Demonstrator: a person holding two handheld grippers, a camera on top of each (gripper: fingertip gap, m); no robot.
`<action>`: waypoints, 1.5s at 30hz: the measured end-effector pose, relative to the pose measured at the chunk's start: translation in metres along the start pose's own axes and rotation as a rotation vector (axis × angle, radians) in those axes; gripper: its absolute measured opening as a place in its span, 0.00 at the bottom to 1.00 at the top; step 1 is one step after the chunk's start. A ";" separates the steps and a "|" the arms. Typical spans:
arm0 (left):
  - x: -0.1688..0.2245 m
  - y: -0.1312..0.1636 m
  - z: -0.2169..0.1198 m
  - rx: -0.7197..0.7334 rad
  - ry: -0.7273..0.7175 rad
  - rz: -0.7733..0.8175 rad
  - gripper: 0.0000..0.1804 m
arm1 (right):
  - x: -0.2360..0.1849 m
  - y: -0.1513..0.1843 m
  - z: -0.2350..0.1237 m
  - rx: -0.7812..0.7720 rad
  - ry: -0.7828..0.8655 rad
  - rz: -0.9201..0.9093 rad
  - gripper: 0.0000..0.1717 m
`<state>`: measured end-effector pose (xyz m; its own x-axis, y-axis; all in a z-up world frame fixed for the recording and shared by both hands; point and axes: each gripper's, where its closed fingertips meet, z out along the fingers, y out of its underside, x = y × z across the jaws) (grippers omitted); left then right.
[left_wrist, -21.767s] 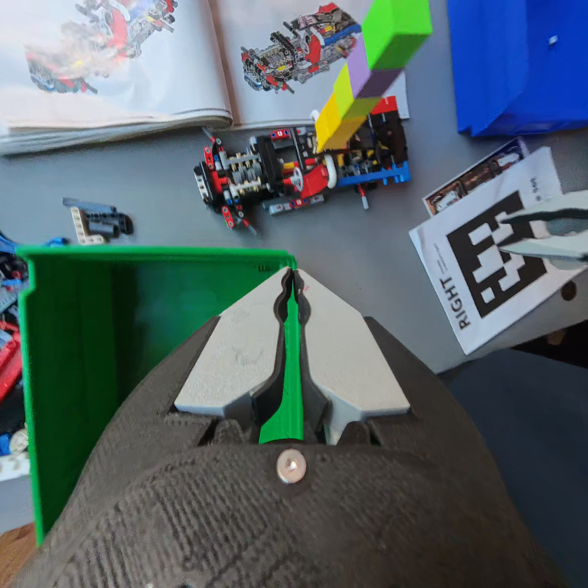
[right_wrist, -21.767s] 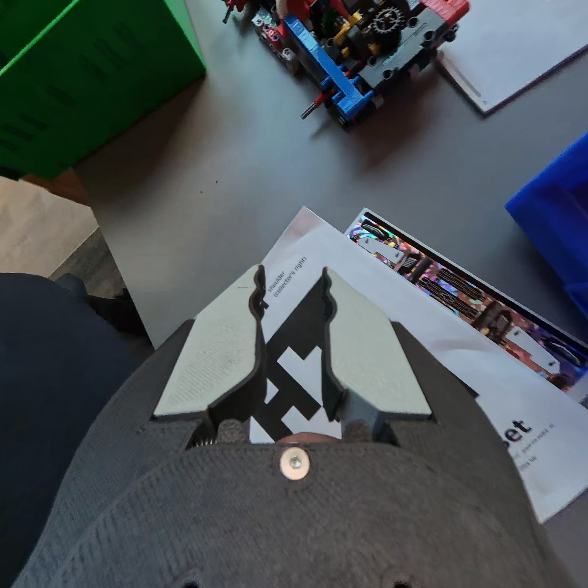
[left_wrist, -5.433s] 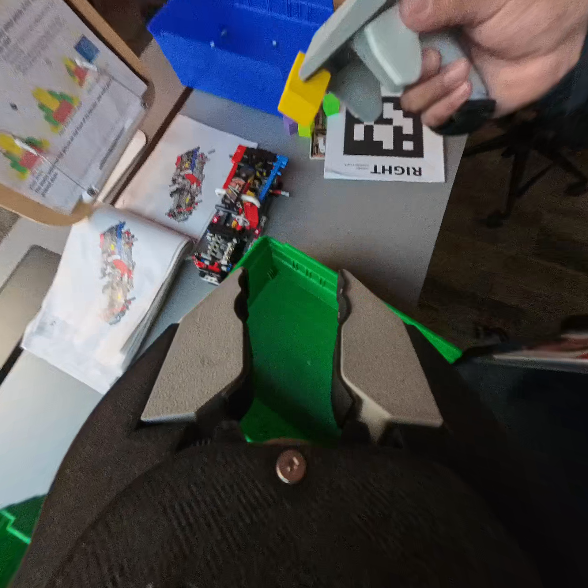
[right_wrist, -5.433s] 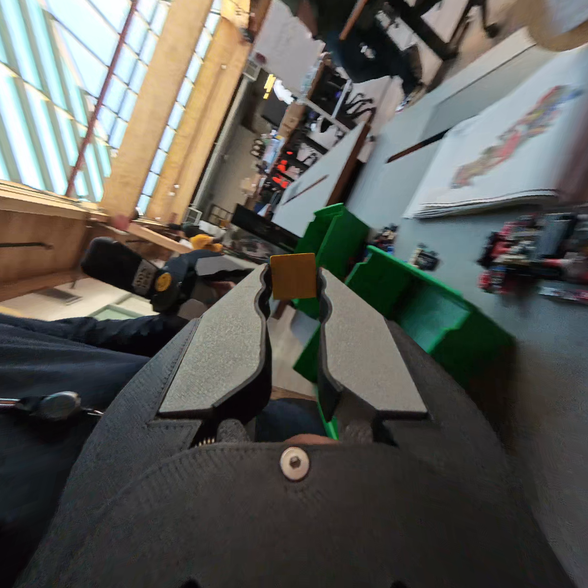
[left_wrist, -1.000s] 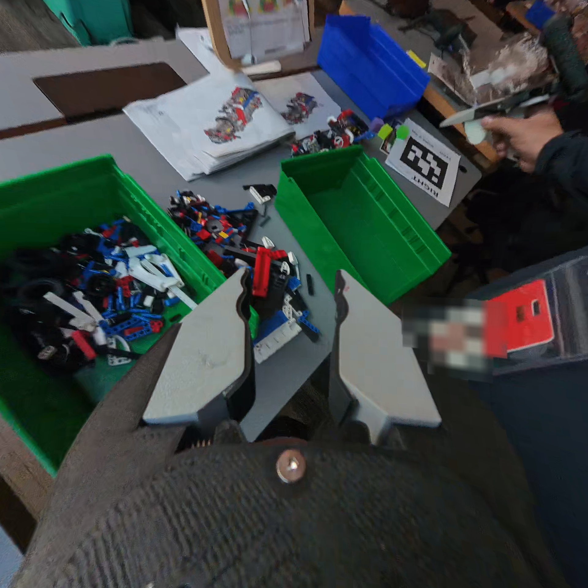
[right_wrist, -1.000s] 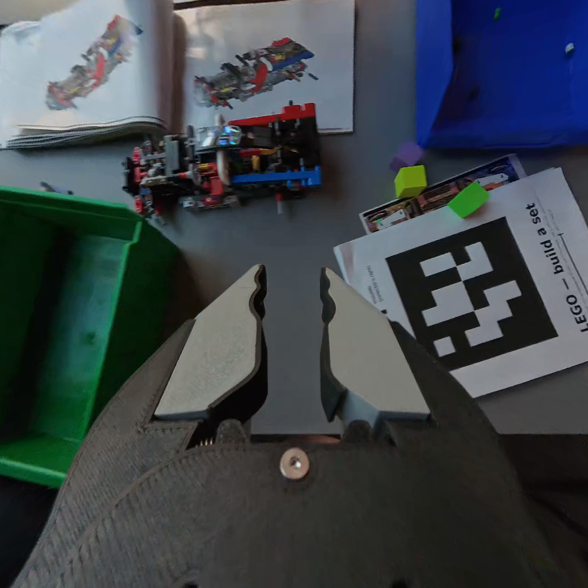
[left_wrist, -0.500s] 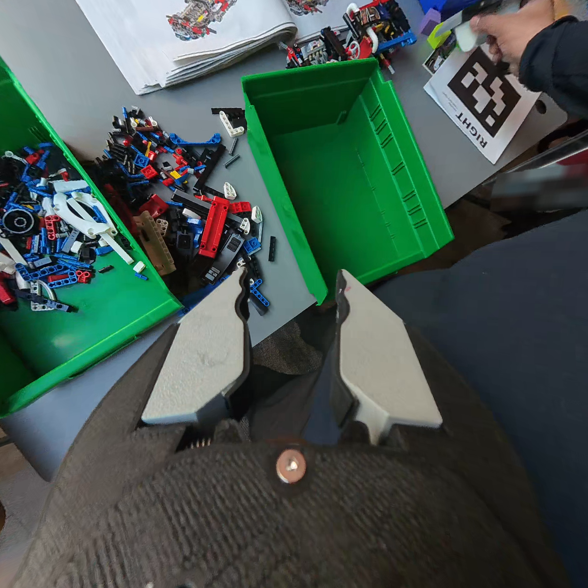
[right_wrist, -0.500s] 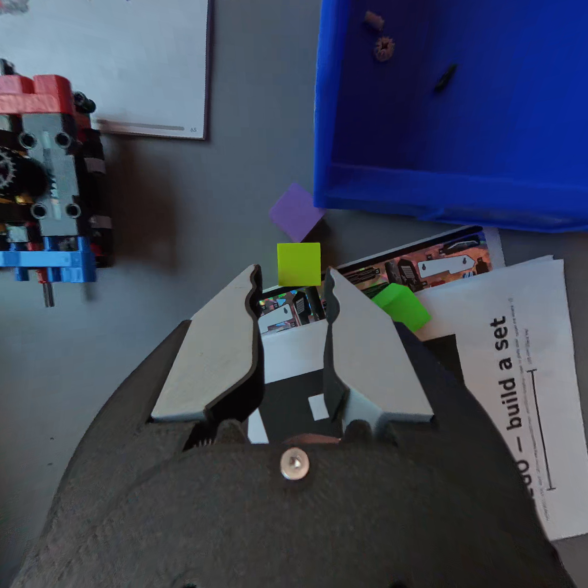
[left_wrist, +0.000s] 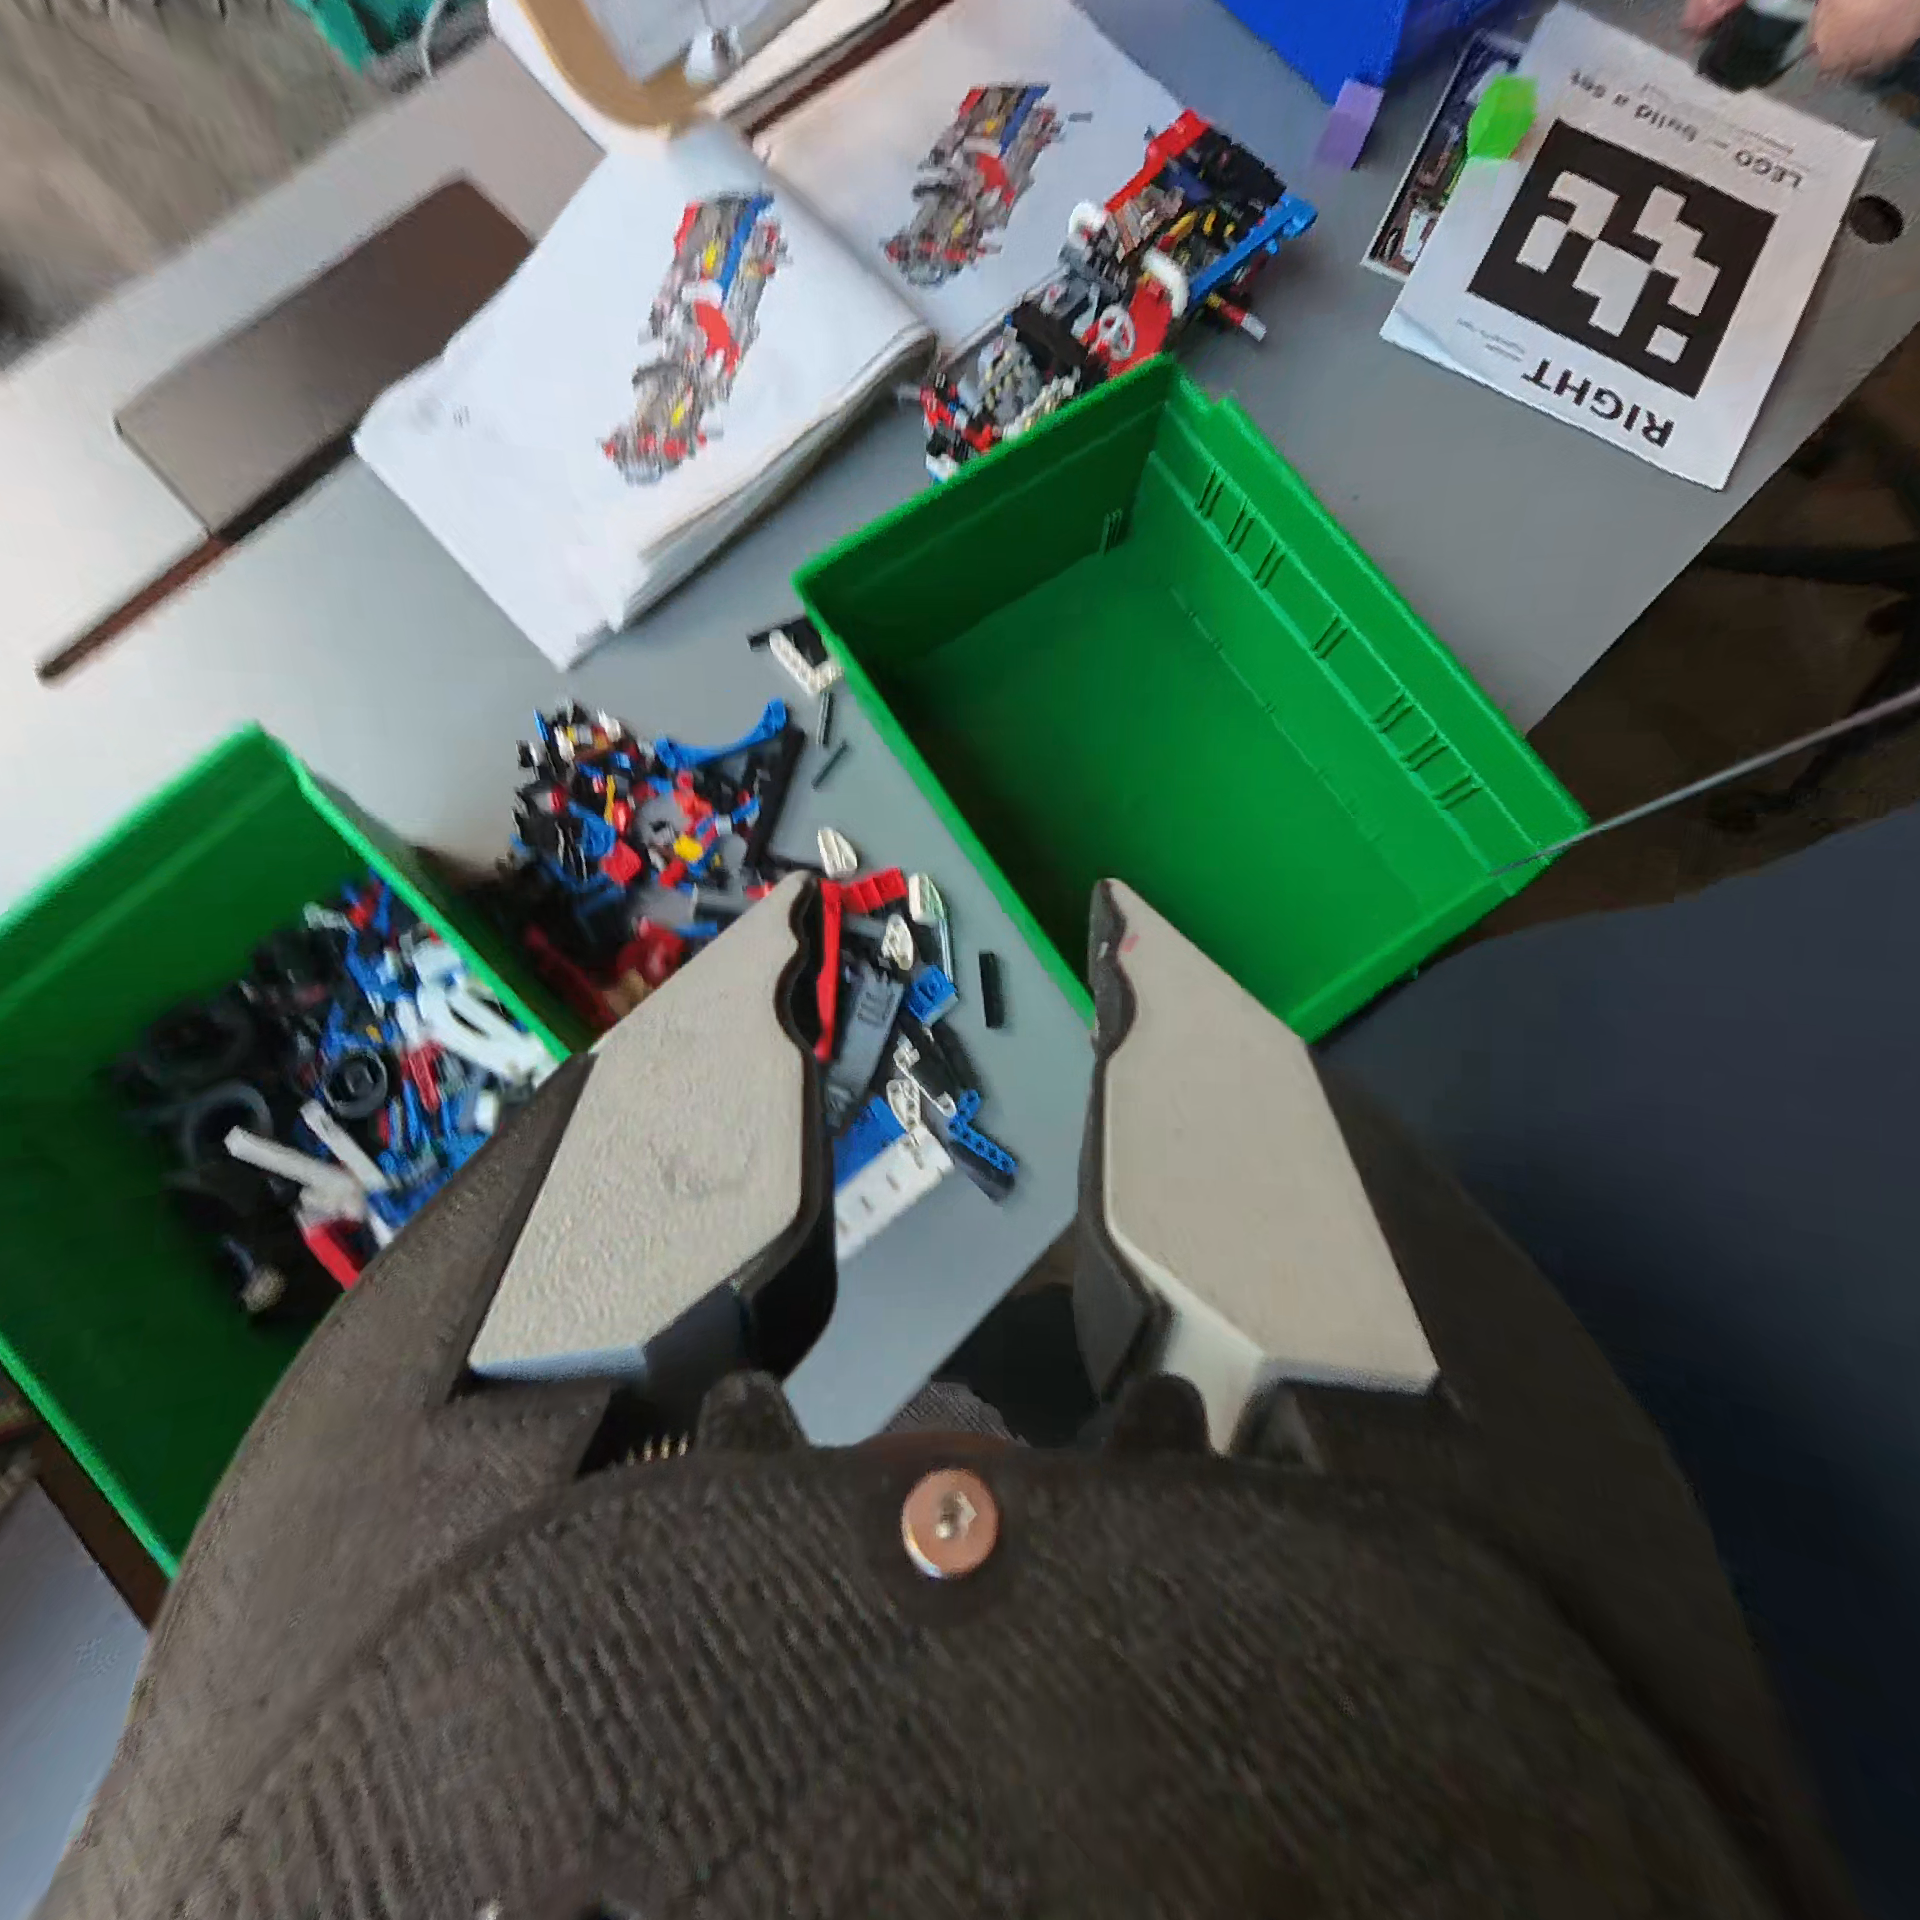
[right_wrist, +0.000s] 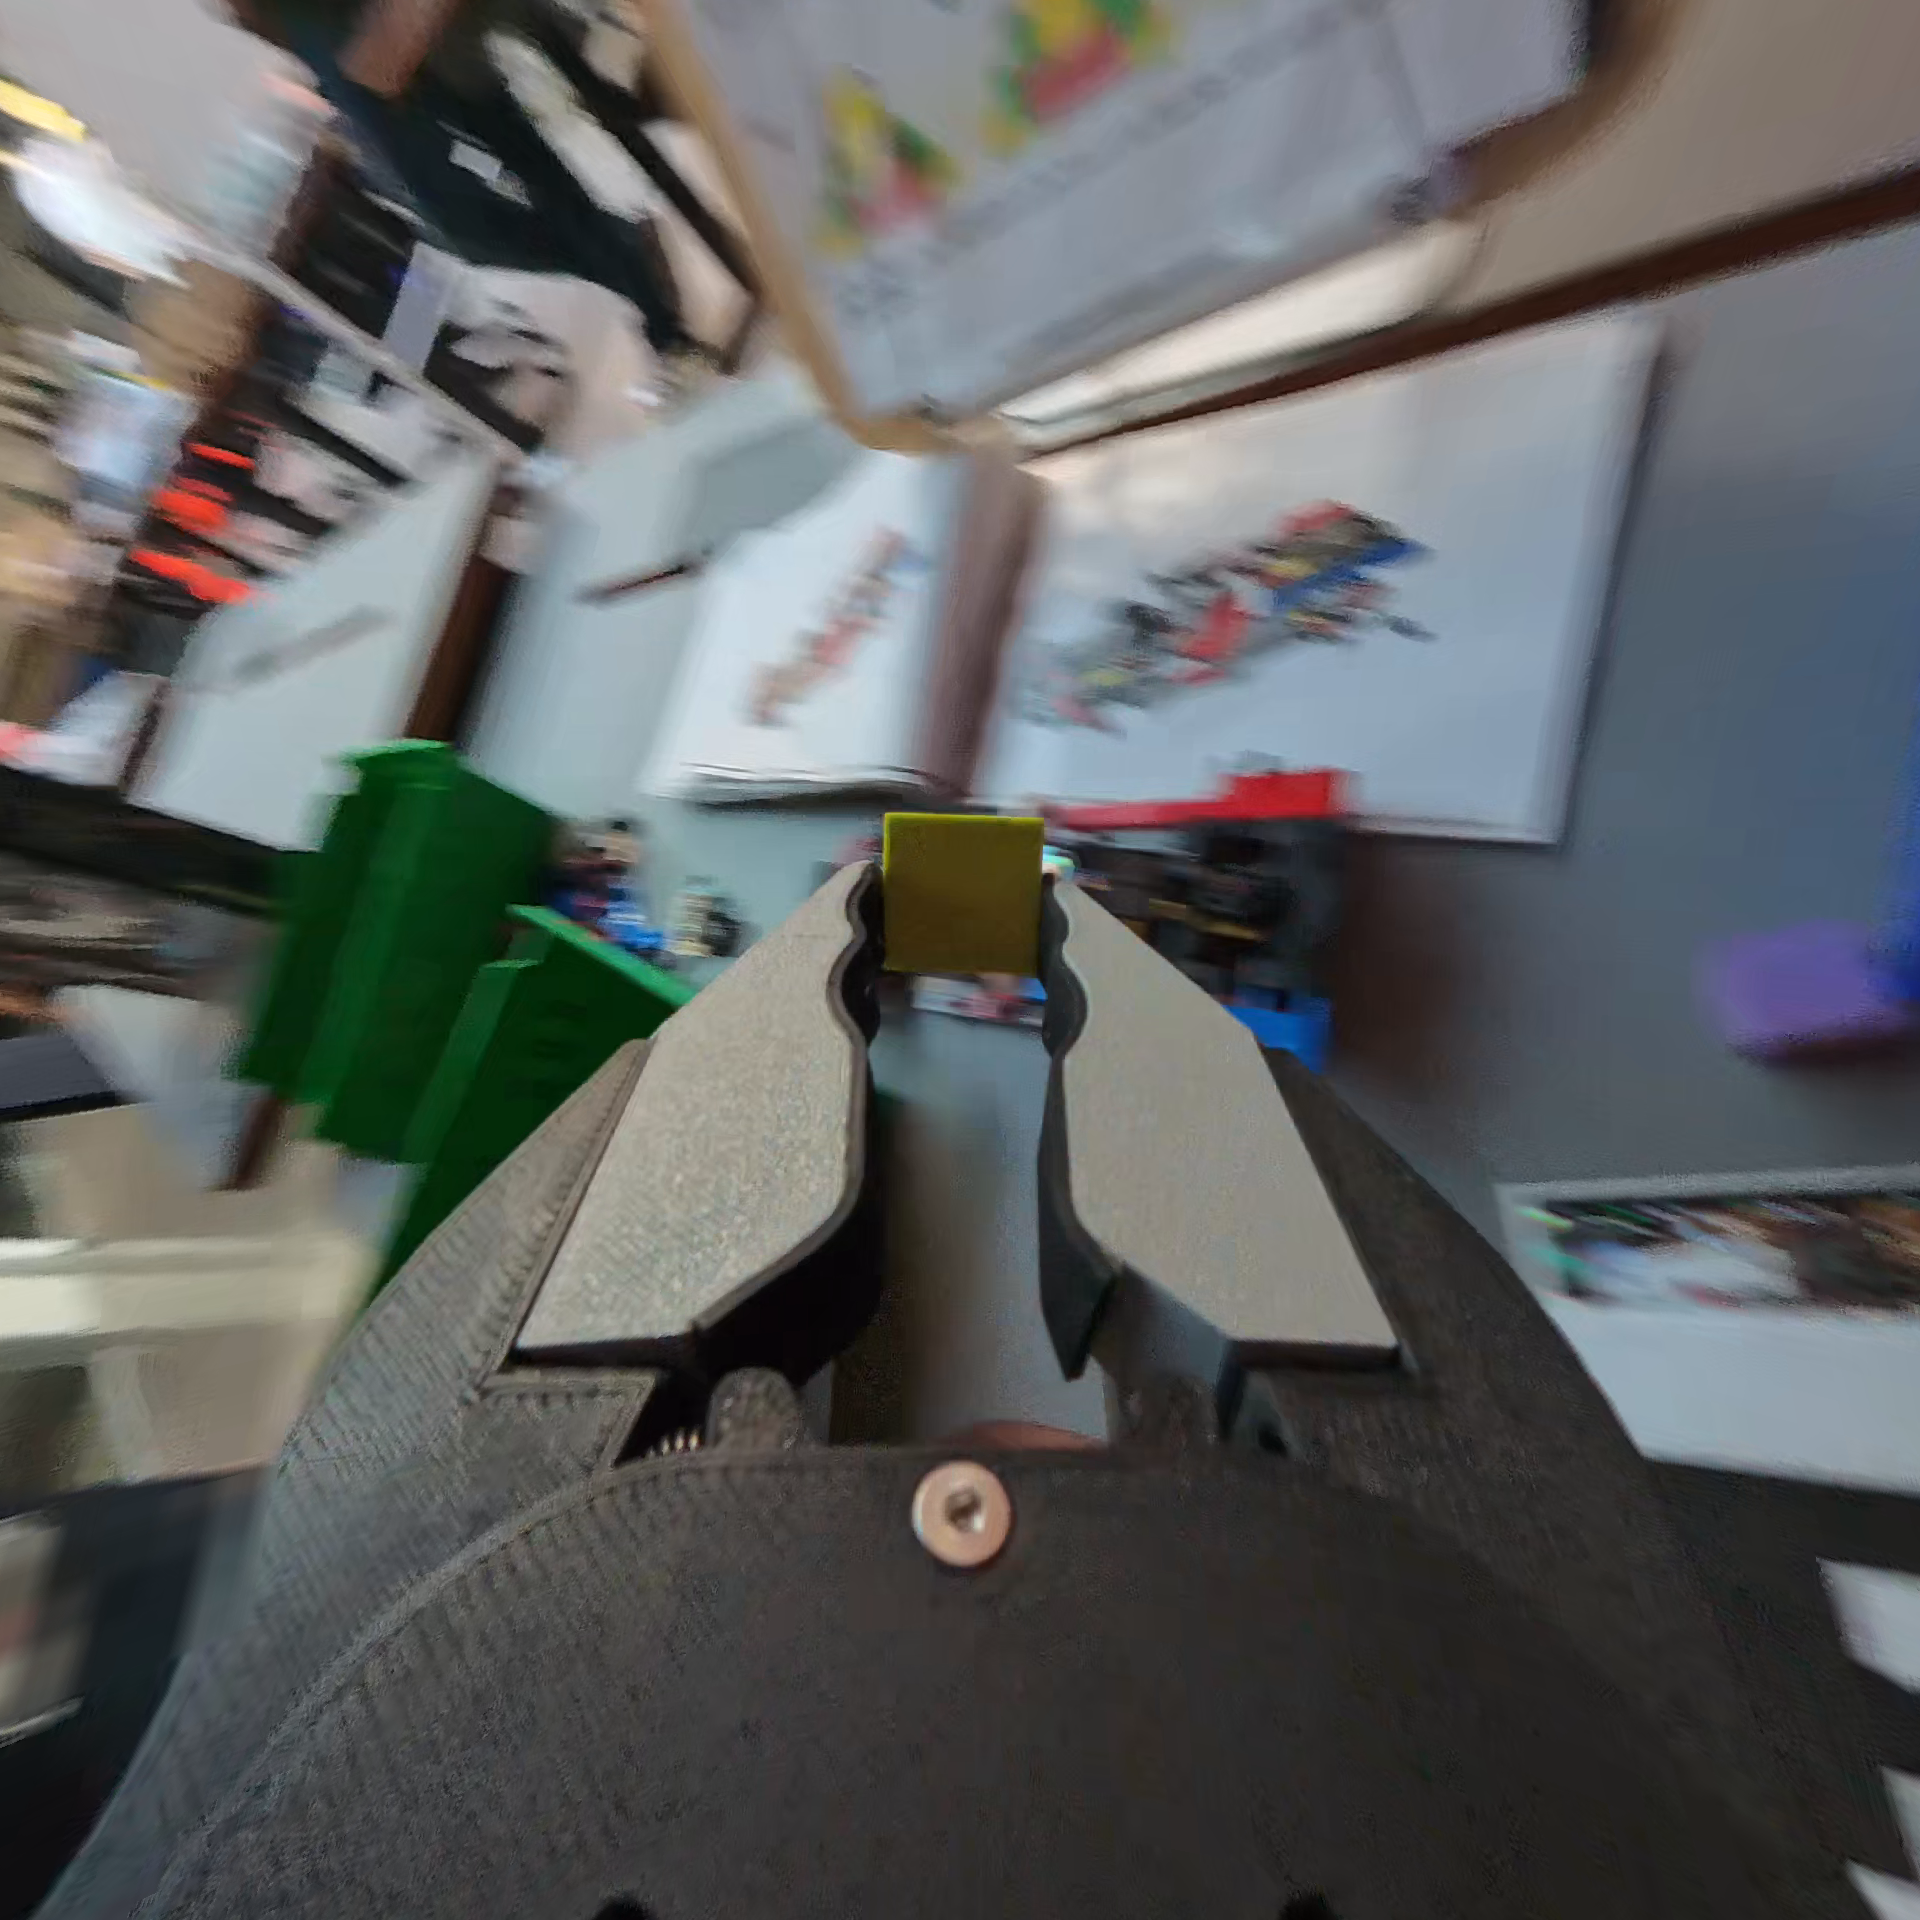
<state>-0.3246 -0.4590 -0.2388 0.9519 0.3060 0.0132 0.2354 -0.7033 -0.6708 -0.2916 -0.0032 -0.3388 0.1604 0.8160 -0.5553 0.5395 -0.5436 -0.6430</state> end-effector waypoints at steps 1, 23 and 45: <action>0.000 -0.014 0.004 0.027 0.008 0.039 0.27 | -0.045 -0.008 -0.004 0.031 -0.136 0.031 0.15; -0.075 -0.077 -0.116 0.560 0.060 0.544 0.15 | -0.581 0.074 0.060 -0.273 -0.969 0.106 0.15; -0.456 0.097 -0.327 0.508 -0.640 -0.529 0.14 | -0.630 0.124 0.120 -0.382 -0.887 -0.039 0.12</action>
<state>-0.6714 -0.8769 -0.0676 0.4258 0.8993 0.1000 0.3466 -0.0600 -0.9361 -0.4249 -0.6086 -0.1321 -0.4610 0.3017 -0.8345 0.7891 -0.2909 -0.5411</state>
